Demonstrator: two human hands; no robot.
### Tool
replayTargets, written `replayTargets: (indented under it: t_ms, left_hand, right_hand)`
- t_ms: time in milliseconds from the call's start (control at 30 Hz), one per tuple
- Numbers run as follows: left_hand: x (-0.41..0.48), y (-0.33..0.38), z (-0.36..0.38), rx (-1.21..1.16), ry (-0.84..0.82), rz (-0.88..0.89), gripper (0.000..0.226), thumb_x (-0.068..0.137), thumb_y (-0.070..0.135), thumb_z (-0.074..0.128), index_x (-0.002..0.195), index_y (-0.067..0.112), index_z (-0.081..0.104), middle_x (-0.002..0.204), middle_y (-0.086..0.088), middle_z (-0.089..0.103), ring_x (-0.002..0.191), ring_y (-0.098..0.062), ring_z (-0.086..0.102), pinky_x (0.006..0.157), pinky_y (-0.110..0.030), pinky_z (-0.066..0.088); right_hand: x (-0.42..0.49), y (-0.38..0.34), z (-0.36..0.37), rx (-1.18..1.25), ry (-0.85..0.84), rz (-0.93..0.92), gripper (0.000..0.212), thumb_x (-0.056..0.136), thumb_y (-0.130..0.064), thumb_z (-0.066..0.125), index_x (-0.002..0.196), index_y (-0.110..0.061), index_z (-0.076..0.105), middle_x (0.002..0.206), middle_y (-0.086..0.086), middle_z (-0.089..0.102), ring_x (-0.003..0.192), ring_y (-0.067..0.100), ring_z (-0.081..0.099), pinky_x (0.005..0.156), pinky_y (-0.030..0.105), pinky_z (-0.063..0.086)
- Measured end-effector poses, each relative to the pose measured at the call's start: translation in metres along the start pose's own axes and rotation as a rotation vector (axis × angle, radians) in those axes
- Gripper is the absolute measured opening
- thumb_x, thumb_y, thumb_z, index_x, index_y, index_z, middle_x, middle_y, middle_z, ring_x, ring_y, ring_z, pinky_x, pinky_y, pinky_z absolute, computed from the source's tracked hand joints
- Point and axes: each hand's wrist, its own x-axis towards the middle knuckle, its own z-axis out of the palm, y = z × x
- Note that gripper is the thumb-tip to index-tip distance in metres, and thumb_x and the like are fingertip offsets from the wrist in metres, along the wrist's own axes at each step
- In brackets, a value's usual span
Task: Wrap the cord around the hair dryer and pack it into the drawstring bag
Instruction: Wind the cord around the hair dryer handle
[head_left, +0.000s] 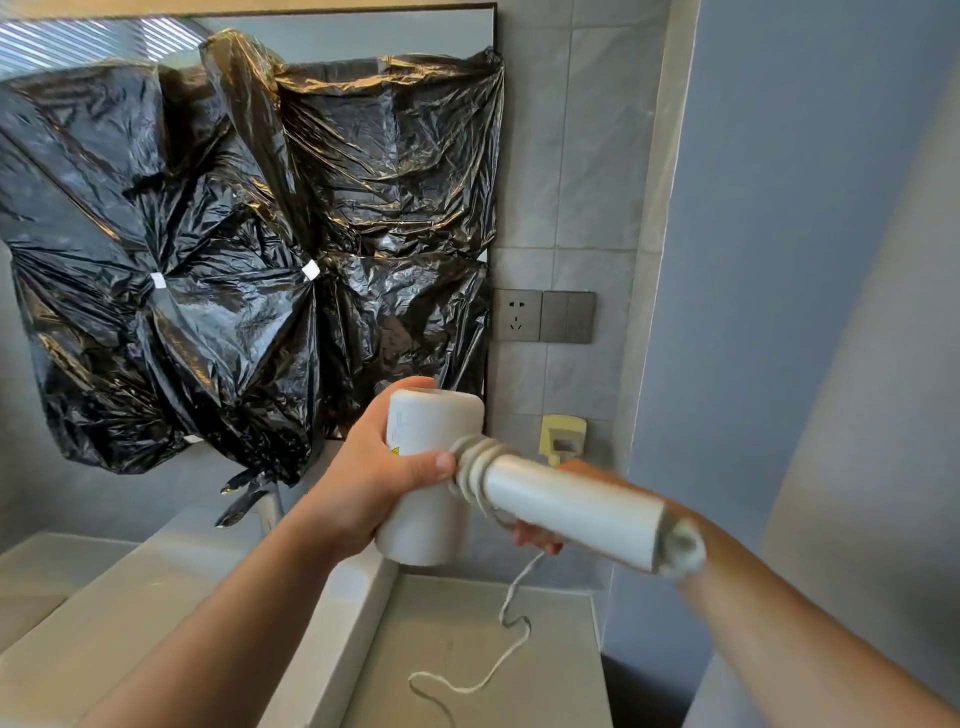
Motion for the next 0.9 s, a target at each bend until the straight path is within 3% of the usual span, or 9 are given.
replayTargets:
  t_ms: [67,133,233,300,367,467,533,667,900]
  left_hand:
    - [-0.001,0.006,-0.002,0.086,-0.136,-0.032,0.107,0.032,0.043,0.097,0.128,0.025,0.053,0.113,-0.015,0.066,0.094,-0.026,0.066,0.077,-0.041,0.057]
    - [-0.001,0.013,-0.004,0.234,-0.219,-0.046,0.1,0.039,0.03,0.095,0.129,0.029,0.052,0.118,-0.014,0.066,0.101,-0.028,0.067,0.084,-0.041,0.057]
    - [-0.001,0.022,-0.004,0.499,-0.217,-0.028,0.096,0.044,0.02,0.094,0.127,0.041,0.05,0.113,-0.001,0.067,0.101,-0.02,0.067,0.086,-0.033,0.057]
    - [-0.002,0.025,-0.002,0.673,-0.166,-0.007,0.097,0.046,0.023,0.095,0.126,0.046,0.046,0.111,0.007,0.064,0.096,-0.012,0.066,0.082,-0.027,0.056]
    - [-0.007,0.026,0.003,0.806,-0.069,0.016,0.099,0.043,0.04,0.091,0.127,0.052,0.04,0.111,0.012,0.062,0.093,-0.01,0.065,0.082,-0.032,0.057]
    - [-0.011,0.024,0.009,0.933,0.096,0.08,0.099,0.044,0.051,0.085,0.128,0.054,0.034,0.11,0.015,0.059,0.095,-0.014,0.061,0.084,-0.035,0.053]
    - [-0.013,0.023,0.01,0.993,0.138,0.118,0.099,0.048,0.05,0.086,0.132,0.051,0.033,0.112,0.016,0.056,0.097,-0.014,0.058,0.084,-0.031,0.048]
    - [-0.017,0.024,0.006,1.018,0.132,0.138,0.099,0.049,0.051,0.086,0.133,0.051,0.032,0.111,0.022,0.051,0.098,-0.011,0.055,0.084,-0.027,0.044]
    - [-0.013,0.026,0.021,1.16,0.083,0.273,0.096,0.057,0.053,0.082,0.138,0.043,0.032,0.124,0.018,0.053,0.106,-0.01,0.055,0.083,-0.027,0.044]
  right_hand:
    - [-0.001,0.0,-0.009,0.0,-0.117,0.026,0.016,0.085,0.0,0.065,0.081,-0.015,0.066,0.065,-0.007,0.069,0.057,0.003,0.063,0.054,0.017,0.05]
    - [-0.002,0.002,-0.016,0.08,-0.174,0.027,0.014,0.079,-0.001,0.066,0.08,-0.015,0.067,0.068,0.003,0.067,0.058,0.015,0.057,0.049,0.019,0.044]
    - [-0.001,0.004,-0.019,0.075,-0.153,0.126,0.012,0.082,0.0,0.061,0.079,-0.012,0.061,0.065,0.009,0.065,0.046,0.013,0.045,0.04,0.018,0.031]
    - [0.004,0.001,-0.016,-0.007,-0.063,0.168,0.015,0.085,0.003,0.058,0.079,-0.01,0.06,0.064,0.008,0.063,0.042,0.008,0.043,0.038,0.017,0.031]
    - [0.009,0.0,-0.009,-0.085,0.085,0.163,0.014,0.083,0.002,0.058,0.079,-0.011,0.062,0.064,0.006,0.063,0.044,0.011,0.043,0.039,0.02,0.034]
    - [0.018,-0.001,0.0,-0.013,0.308,0.128,0.016,0.084,0.003,0.054,0.078,-0.009,0.062,0.064,0.009,0.06,0.048,0.014,0.045,0.04,0.022,0.04]
    - [0.02,-0.003,0.001,0.016,0.344,0.129,0.017,0.085,0.003,0.053,0.077,-0.009,0.063,0.067,0.011,0.058,0.051,0.016,0.049,0.043,0.023,0.045]
    - [0.016,-0.005,-0.009,-0.228,0.179,0.142,0.013,0.084,-0.006,0.062,0.086,-0.017,0.068,0.073,0.004,0.062,0.053,0.012,0.051,0.045,0.024,0.047]
    - [0.016,-0.029,-0.022,-0.66,0.014,0.22,0.015,0.093,-0.023,0.051,0.103,-0.027,0.062,0.074,-0.001,0.066,0.054,0.013,0.056,0.047,0.022,0.048]
